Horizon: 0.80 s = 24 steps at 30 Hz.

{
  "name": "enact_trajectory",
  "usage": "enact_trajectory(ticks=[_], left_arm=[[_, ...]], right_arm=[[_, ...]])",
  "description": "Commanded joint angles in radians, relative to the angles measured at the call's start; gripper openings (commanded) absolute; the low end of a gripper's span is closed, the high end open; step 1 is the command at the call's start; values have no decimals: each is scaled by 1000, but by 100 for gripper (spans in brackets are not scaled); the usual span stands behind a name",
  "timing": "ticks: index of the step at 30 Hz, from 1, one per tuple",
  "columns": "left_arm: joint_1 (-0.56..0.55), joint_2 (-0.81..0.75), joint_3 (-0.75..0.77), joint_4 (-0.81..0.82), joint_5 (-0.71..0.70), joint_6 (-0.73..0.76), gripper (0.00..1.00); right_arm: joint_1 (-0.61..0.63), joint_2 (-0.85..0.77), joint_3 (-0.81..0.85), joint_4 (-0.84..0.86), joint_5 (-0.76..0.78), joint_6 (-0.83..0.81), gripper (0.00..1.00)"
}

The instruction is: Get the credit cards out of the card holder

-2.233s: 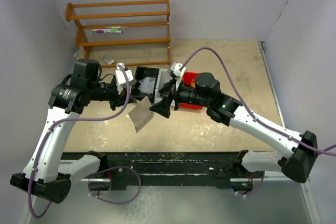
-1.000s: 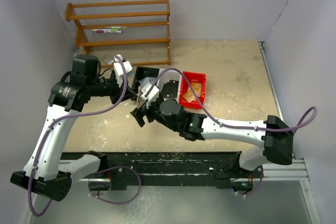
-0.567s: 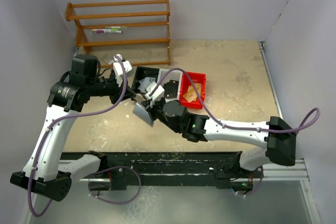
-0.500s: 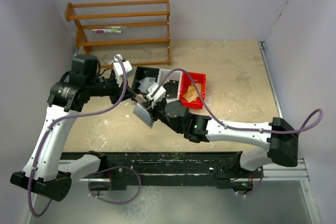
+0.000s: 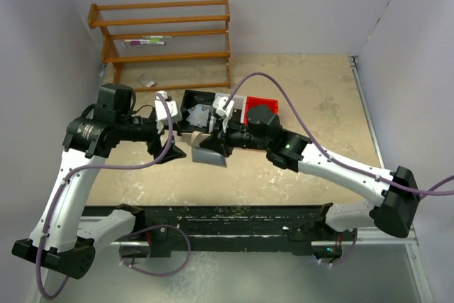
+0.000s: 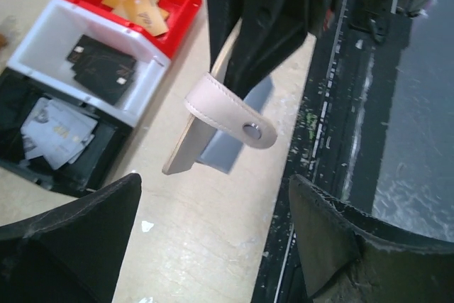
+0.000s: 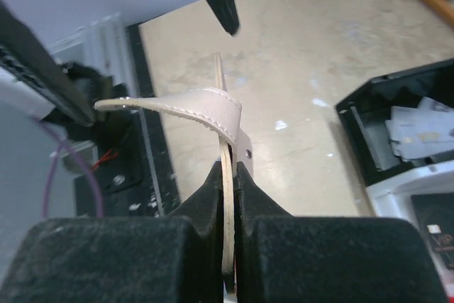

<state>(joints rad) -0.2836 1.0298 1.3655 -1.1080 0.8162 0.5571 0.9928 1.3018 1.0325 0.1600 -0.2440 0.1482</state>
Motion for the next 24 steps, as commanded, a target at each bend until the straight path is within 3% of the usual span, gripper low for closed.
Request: enact_trajectory(ticks=[1, 6, 9, 17, 19, 20, 21, 24], left_arm=[[0, -2, -12, -80, 137, 118, 88], [1, -6, -45, -61, 156, 128, 86], [1, -9, -65, -4, 155, 67, 77], [0, 13, -77, 52, 275, -64, 28], [1, 13, -89, 85, 290, -120, 6], [2, 14, -94, 108, 290, -163, 0], [3, 13, -98, 132, 294, -204, 0], [15, 12, -100, 194, 352, -317, 0]], right_arm=[[-42, -1, 127, -122, -371, -8, 0], [-76, 39, 181, -103, -582, 26, 0], [-79, 65, 200, -65, -659, 63, 0], [-79, 143, 261, -58, -737, 95, 0], [-79, 151, 265, -27, -748, 117, 0], [-79, 152, 263, -5, -749, 137, 1], [-80, 152, 261, 15, -746, 154, 7], [-109, 141, 218, 82, -778, 227, 43]])
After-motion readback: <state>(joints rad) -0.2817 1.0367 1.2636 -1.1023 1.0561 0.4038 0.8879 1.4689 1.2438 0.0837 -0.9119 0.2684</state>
